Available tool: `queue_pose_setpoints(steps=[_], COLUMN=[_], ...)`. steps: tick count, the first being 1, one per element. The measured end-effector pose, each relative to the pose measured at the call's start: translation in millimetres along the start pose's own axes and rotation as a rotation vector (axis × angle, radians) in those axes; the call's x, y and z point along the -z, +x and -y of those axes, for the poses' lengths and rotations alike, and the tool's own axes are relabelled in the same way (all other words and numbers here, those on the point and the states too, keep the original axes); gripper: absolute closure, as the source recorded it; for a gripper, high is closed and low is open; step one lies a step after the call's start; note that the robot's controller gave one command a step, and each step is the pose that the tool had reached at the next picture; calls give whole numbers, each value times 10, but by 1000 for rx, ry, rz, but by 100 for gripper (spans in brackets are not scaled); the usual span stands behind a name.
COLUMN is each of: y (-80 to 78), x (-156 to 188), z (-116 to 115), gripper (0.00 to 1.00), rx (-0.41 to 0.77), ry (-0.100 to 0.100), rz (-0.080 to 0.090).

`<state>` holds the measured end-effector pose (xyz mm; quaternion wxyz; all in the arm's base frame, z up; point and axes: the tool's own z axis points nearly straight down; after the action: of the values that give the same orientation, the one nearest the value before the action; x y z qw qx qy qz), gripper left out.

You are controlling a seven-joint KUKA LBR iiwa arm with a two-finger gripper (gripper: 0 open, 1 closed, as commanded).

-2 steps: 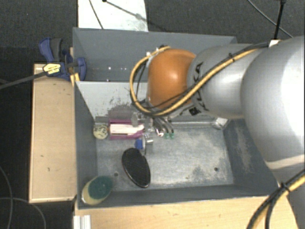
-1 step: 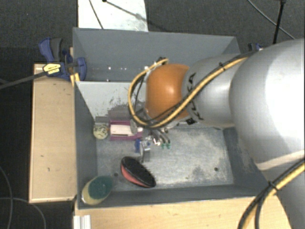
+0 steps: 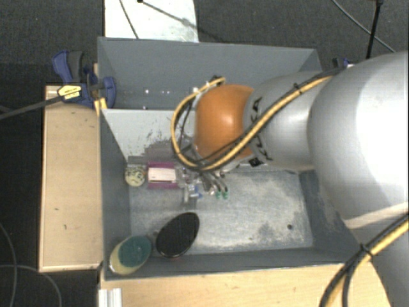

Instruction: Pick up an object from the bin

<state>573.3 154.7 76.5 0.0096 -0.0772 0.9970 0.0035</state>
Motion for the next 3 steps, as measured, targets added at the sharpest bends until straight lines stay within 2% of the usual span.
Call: queue_pose_setpoints(steps=[1,2,3], y=[-15,-19,-83], x=[1148,861,1105], z=[108,-311,-134], gripper=[100,100,100], rx=[108,-93,-126], ry=[4,5,5], rz=[-7,-21,-12])
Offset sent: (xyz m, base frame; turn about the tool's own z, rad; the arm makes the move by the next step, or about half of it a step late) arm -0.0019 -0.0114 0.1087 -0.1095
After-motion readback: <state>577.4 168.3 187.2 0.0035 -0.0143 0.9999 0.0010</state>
